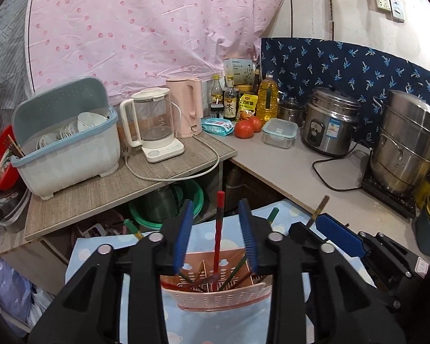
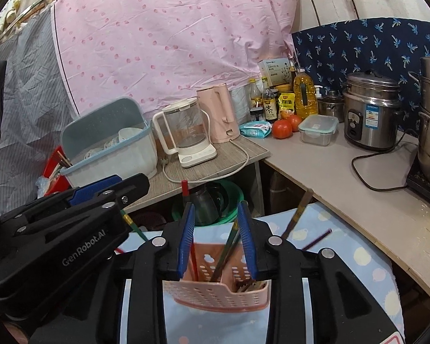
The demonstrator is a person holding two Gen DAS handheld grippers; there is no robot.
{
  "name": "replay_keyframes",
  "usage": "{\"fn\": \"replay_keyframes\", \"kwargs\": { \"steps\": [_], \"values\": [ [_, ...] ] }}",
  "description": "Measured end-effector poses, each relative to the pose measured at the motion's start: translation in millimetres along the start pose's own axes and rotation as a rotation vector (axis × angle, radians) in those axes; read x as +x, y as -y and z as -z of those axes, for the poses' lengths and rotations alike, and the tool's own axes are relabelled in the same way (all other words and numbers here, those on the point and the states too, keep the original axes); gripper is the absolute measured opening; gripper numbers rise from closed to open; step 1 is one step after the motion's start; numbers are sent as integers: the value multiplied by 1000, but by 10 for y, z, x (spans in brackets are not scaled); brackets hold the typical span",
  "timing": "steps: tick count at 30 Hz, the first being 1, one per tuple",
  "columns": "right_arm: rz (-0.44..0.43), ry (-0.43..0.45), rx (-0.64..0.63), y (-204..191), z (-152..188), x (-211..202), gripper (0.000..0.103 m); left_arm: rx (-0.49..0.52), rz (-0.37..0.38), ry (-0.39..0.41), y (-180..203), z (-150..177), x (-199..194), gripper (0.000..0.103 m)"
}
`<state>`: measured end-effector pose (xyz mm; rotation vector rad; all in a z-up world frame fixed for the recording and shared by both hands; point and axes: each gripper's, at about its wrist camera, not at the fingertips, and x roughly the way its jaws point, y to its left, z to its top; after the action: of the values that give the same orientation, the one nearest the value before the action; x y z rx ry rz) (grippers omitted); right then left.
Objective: Organize utensils
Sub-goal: 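Open both tools to release the chopsticks and pull back from the caddy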
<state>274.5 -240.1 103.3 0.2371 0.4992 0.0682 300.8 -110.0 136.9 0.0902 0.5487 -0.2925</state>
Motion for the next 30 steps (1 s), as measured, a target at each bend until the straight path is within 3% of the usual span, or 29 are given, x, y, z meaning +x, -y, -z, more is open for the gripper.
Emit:
{"fn": "replay_keyframes", "kwargs": {
  "steps": [7,26,30],
  "values": [
    [35,-8,-37,-26,121,-160,41,17,-11,4,77,90,-124,44],
    [69,-88,-29,-27,569,-637,42,12,-29,-34,162,620,-543,59],
    [70,-110,-17,-20,667,-719,44,10,-43,-38,188,723,-624,68]
  ]
}}
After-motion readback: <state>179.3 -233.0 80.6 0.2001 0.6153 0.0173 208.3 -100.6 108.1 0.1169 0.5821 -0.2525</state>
